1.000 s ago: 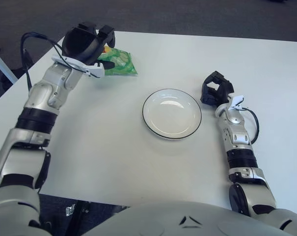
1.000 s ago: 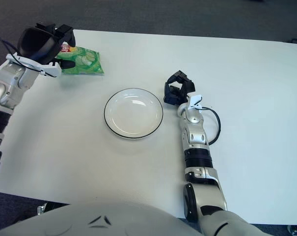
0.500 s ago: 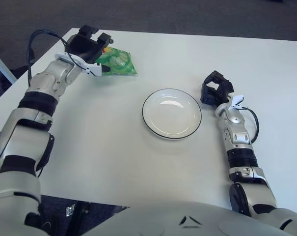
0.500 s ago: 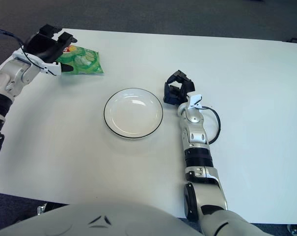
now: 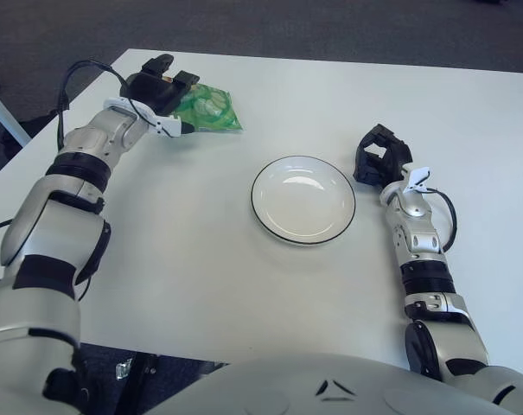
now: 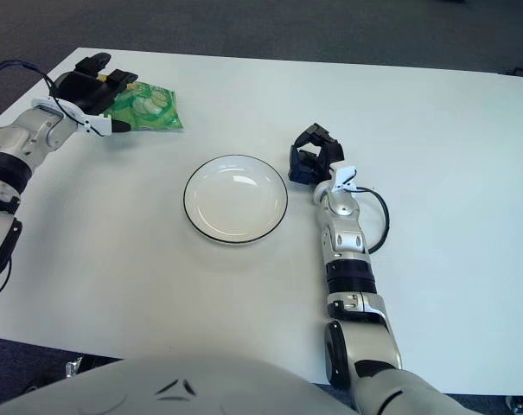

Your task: Put the snack into the plate.

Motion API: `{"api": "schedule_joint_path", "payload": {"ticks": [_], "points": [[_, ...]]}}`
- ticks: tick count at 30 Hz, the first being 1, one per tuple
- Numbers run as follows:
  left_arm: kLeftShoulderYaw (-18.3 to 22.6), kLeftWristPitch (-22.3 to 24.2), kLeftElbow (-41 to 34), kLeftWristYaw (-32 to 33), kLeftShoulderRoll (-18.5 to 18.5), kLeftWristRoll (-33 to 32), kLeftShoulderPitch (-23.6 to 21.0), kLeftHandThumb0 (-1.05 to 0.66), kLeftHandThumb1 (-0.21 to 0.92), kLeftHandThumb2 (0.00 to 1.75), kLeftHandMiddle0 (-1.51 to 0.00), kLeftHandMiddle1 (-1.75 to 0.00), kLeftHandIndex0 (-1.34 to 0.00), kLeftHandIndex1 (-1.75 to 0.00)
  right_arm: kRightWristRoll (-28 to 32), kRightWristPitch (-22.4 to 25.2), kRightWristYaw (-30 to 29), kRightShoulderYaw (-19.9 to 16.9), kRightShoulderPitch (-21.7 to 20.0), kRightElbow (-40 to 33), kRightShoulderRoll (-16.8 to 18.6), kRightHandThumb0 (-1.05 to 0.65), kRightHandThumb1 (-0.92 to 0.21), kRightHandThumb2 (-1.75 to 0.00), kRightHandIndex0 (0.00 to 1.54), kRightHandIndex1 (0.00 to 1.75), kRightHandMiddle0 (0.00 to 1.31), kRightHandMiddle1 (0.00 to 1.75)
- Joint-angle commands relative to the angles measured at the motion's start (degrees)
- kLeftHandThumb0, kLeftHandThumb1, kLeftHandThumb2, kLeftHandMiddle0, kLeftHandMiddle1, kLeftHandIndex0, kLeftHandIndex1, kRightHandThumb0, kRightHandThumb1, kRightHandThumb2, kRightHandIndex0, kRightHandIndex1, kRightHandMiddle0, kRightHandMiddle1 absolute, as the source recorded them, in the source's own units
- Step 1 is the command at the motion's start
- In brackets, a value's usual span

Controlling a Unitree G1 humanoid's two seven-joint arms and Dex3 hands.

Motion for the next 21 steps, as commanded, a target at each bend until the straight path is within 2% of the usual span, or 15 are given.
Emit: {"api": "schedule_joint_path", "payload": {"ticks": [1, 13, 21], "points": [[-1.13, 1.08, 2.24, -2.16, -1.31, -0.96, -2.19, -1.05, 0.92, 0.5, 0.0, 0.0, 0.0, -0.19, -0.12, 1.4, 0.59, 0.09, 3.98, 2.78, -0.07, -0.49, -0.29, -1.35, 1.13, 1.75, 0.64, 1.75], [-2.89, 5.28, 7.04, -3.95, -5.48, -2.64, -2.96, -1.05, 0.92, 0.25, 0.0, 0.0, 0.0, -0.01, -0.66, 0.27, 1.04, 0.49, 4.41, 2.93, -0.3, -0.5, -0.27, -1.37, 1.16, 1.75, 0.65, 1.75], [-3.22, 11.64, 11.08, -1.49, -11.1, -4.36, -2.08, -1.05, 0.91, 0.14, 0.0, 0.0, 0.0, 0.0, -0.91, -0.71, 1.5, 0.72, 4.45, 3.24, -0.53, -0.5, -0.27, -1.37, 1.19, 1.75, 0.65, 1.75]]}}
